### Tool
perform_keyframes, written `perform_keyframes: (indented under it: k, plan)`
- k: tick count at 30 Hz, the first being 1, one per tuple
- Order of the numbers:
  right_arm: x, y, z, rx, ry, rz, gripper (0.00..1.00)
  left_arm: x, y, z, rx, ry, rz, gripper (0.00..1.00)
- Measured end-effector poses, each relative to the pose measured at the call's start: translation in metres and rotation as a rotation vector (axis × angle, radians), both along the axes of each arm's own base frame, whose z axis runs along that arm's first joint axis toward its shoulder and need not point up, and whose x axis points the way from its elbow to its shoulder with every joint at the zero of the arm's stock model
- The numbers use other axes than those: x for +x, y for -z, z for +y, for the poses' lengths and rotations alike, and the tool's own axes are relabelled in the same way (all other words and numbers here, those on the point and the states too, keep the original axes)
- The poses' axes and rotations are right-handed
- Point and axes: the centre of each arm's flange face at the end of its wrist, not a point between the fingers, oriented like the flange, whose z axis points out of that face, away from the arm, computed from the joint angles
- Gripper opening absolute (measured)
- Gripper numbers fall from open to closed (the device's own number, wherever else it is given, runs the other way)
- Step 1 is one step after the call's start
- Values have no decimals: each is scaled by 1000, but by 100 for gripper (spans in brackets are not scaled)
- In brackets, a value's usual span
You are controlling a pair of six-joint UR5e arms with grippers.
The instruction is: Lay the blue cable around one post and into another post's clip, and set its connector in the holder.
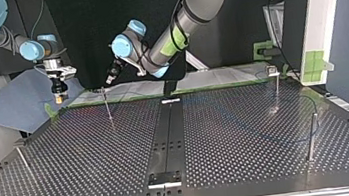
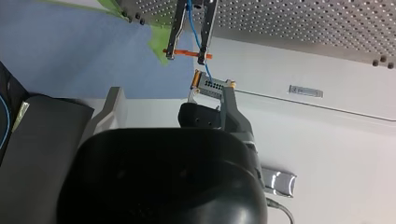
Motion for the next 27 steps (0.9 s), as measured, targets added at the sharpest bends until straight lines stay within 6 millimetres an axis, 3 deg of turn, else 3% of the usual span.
perform_keyframes:
  k: [22, 27]
  plan:
    - [0, 0, 0, 1, -2, -1, 0, -4, 3, 4, 22, -10, 27, 100]
    - [0, 0, 1, 3, 0, -1, 0, -10, -4, 7, 57, -25, 15, 100]
